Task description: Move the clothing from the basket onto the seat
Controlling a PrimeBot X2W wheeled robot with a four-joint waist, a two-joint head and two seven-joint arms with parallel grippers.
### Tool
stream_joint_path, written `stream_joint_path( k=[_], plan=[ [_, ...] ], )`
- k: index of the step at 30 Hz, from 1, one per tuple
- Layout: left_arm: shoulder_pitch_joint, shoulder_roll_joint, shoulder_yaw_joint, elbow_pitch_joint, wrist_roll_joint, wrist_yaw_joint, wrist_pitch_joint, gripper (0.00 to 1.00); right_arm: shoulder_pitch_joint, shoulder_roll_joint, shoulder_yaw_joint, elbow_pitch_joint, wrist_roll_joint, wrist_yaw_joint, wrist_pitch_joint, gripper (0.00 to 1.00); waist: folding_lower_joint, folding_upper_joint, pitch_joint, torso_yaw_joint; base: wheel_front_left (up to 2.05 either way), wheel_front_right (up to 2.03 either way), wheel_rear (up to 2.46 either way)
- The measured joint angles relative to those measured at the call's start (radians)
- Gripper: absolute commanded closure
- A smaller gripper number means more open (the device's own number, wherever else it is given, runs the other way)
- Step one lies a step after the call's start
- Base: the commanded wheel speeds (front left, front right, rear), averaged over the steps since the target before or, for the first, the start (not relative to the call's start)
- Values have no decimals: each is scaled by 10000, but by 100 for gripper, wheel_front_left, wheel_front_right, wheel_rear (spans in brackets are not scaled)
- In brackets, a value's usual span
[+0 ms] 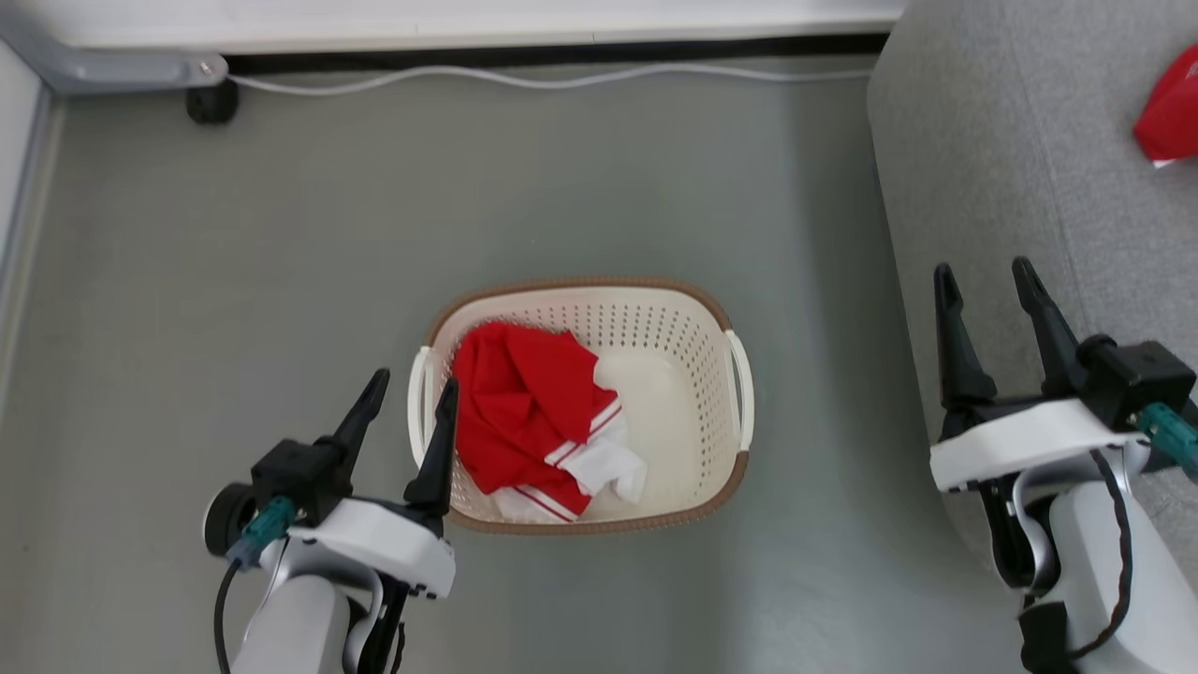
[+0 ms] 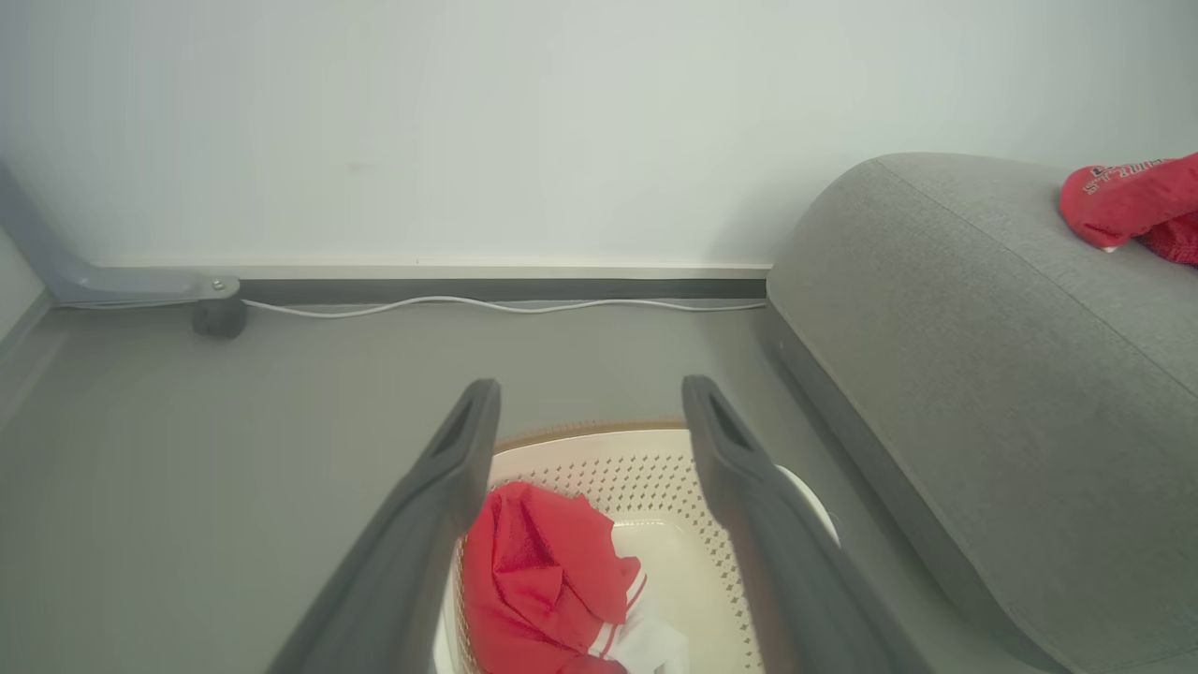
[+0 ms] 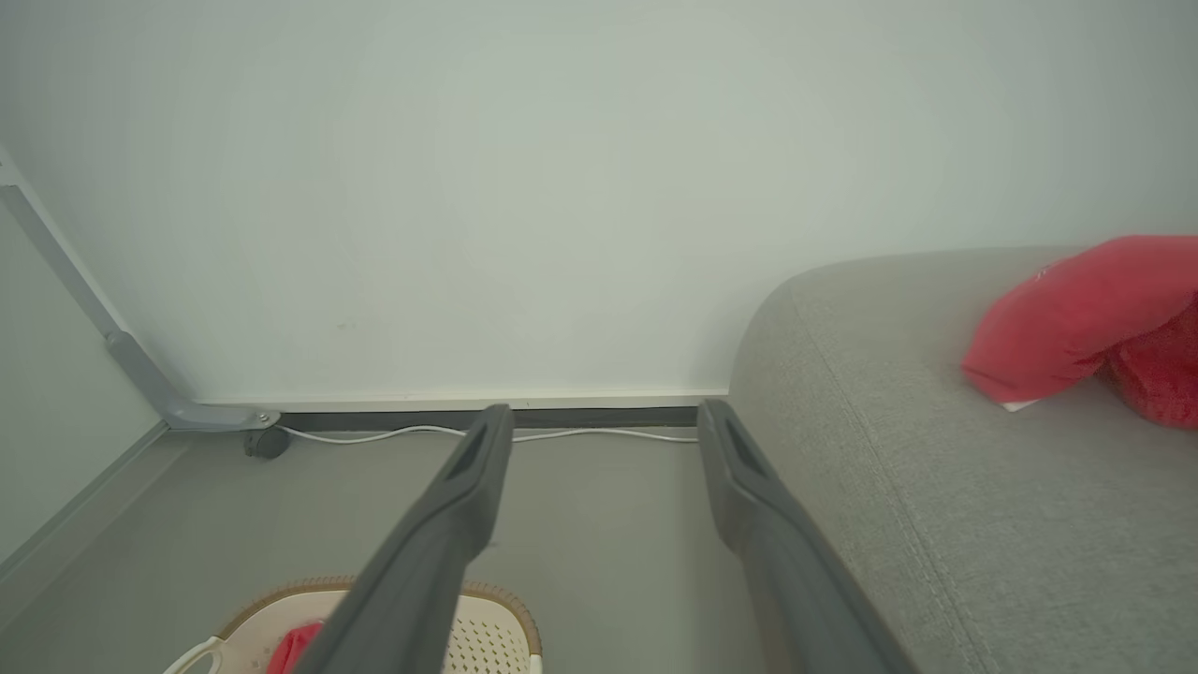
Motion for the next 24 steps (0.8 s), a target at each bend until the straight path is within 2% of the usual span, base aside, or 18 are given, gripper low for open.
stream_joint_path(
  k=[15,24],
  plan=[
    [-2241,-17,-871,510,-4,-2,0,0,-1955,-2,48,-548,-38,0,0,0,0,0,2405,-349,0,0,0],
    [-3719,-31,-1574,1927,-36,-2,0,0,-2759,75,15,-1076,-33,0,0,0,0,0,3703,-609,0,0,0]
  ],
)
